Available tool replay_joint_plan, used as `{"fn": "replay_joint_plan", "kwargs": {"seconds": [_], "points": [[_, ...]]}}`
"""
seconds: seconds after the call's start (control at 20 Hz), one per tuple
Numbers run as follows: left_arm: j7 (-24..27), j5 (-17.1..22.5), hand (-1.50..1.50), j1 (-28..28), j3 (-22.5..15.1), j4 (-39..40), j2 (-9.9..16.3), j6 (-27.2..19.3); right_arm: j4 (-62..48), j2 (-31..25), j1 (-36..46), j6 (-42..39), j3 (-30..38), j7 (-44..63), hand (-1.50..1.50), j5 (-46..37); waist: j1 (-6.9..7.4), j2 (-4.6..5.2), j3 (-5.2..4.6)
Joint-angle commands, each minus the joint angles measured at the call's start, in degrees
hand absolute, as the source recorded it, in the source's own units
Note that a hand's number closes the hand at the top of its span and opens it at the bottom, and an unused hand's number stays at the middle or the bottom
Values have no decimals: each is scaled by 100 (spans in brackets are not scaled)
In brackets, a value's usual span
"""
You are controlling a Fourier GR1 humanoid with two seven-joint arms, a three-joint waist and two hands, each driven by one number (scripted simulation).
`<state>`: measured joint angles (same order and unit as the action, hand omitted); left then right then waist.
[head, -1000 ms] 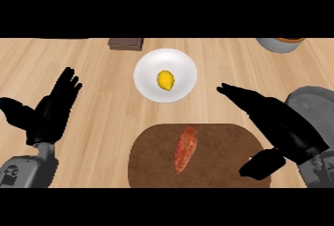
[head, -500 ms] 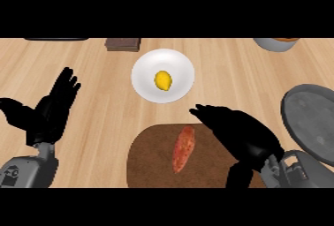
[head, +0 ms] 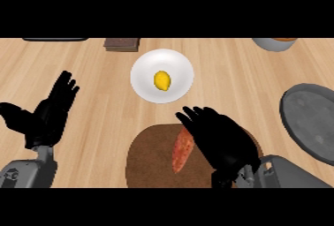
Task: Pick the sweet potato from the cutting board and place it in the pan
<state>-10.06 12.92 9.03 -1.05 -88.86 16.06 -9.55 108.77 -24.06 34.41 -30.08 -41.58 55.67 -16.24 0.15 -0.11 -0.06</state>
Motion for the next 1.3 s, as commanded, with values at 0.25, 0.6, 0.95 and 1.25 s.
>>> {"fn": "replay_joint_plan", "kwargs": {"seconds": [0.25,0.6,0.95,1.25], "points": [[-304,-146,0,236,13,-94,-107,-39,-437,1038,76,-363,-396,865,-150,-711,3,-2,2],[-288,-190,0,408,68,122,-198,-16,-1326,1412,143,-360,-218,724,-150,-1053,-15,15,2],[-168,-228,0,-120,153,-212,-233,216,-1501,1515,-219,-670,238,35,-150,-1548,-4,8,5],[-218,-382,0,-99,214,-317,-317,168,-2242,1731,-200,-770,595,-632,-150,-1959,13,10,6]]}}
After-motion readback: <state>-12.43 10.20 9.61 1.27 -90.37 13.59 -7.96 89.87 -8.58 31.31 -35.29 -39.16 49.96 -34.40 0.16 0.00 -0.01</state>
